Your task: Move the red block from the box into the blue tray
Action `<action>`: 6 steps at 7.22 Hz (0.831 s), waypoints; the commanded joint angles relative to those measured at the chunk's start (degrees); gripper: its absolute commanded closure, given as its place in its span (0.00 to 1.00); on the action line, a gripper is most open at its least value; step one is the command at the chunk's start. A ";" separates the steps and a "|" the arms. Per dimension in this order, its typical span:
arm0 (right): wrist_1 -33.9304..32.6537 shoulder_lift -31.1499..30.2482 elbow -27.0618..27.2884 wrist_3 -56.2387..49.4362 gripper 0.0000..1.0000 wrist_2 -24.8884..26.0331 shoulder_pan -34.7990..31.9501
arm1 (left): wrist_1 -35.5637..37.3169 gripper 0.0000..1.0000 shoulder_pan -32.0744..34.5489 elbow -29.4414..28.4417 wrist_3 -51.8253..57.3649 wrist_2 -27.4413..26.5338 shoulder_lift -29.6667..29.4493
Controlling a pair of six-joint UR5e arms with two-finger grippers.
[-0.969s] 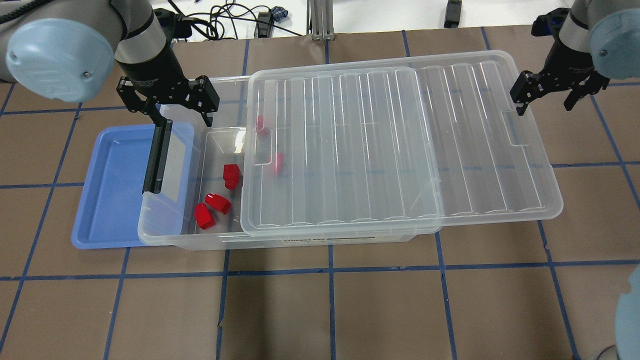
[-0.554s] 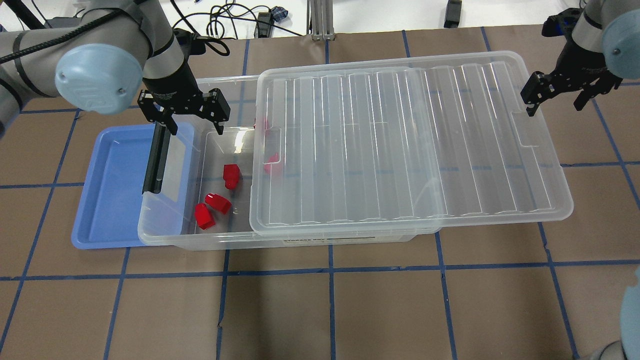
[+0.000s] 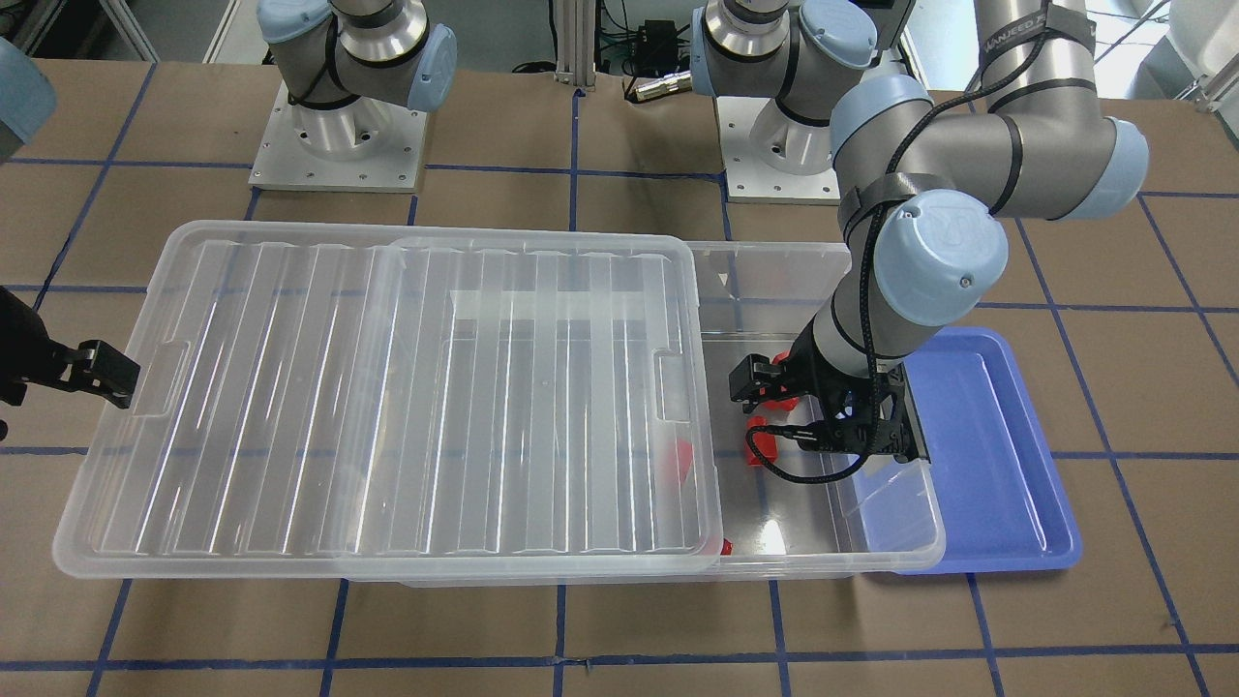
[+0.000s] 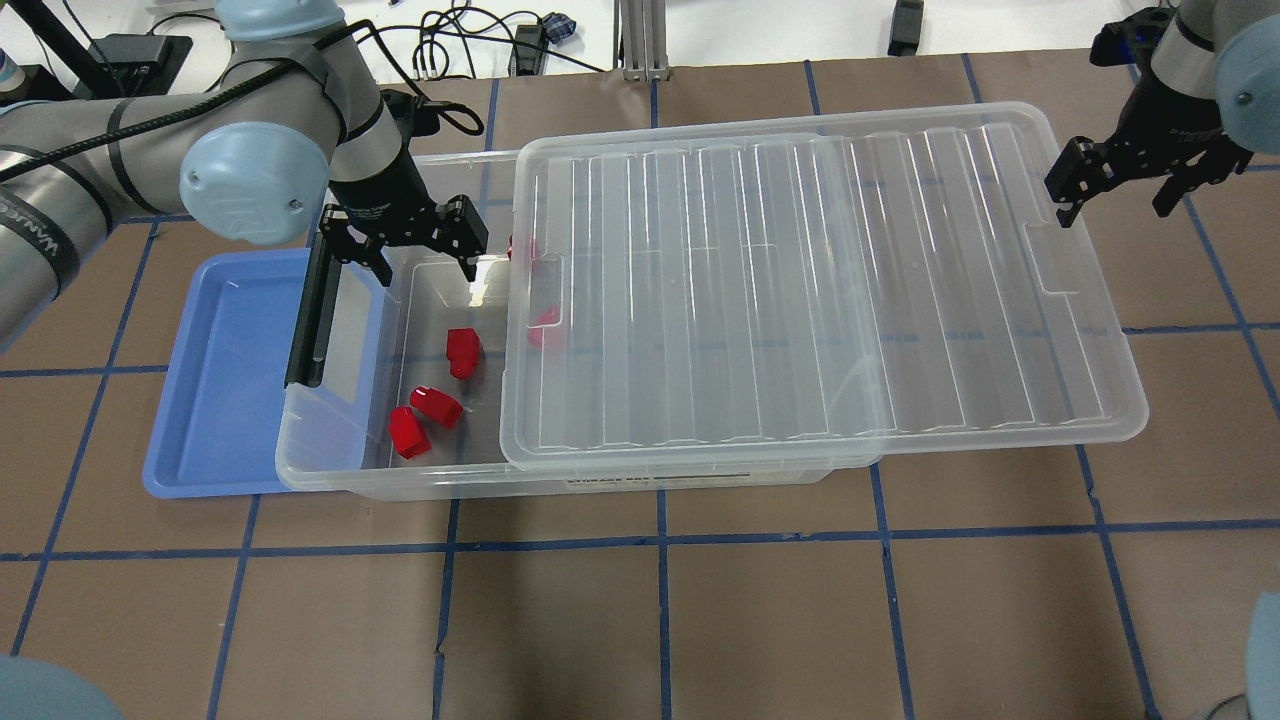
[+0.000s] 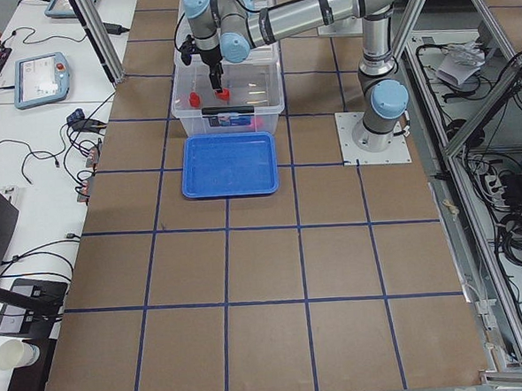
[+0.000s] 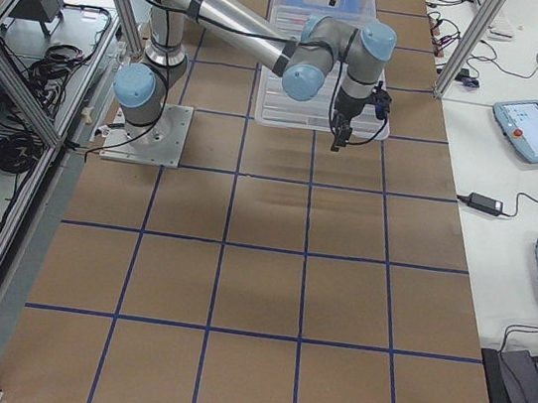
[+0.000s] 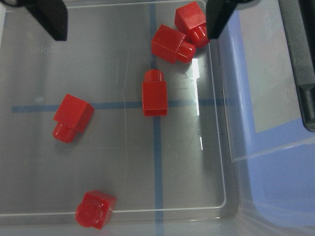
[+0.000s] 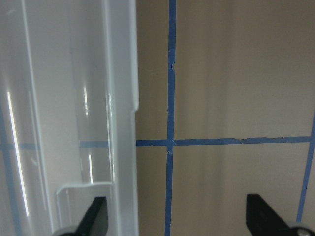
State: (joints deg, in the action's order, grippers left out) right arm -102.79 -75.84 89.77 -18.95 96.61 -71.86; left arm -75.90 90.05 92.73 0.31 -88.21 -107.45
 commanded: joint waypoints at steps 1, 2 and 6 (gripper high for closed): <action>4.58 -5.95 -0.30 0.14 0.00 -0.28 -0.47 | 0.93 0.00 -0.05 0.87 -2.23 0.05 -1.43; 7.40 -9.03 -0.39 0.14 0.00 -0.46 -0.47 | 1.11 0.00 -0.05 1.22 -4.95 -0.30 -1.88; 12.43 -12.66 0.05 3.75 0.00 -2.49 -1.53 | 11.62 0.00 -0.13 5.87 -6.14 -1.43 -4.87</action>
State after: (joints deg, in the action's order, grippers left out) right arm -90.99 -88.08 89.67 -15.60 94.31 -73.02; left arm -68.56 90.03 96.72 -7.52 -88.68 -111.59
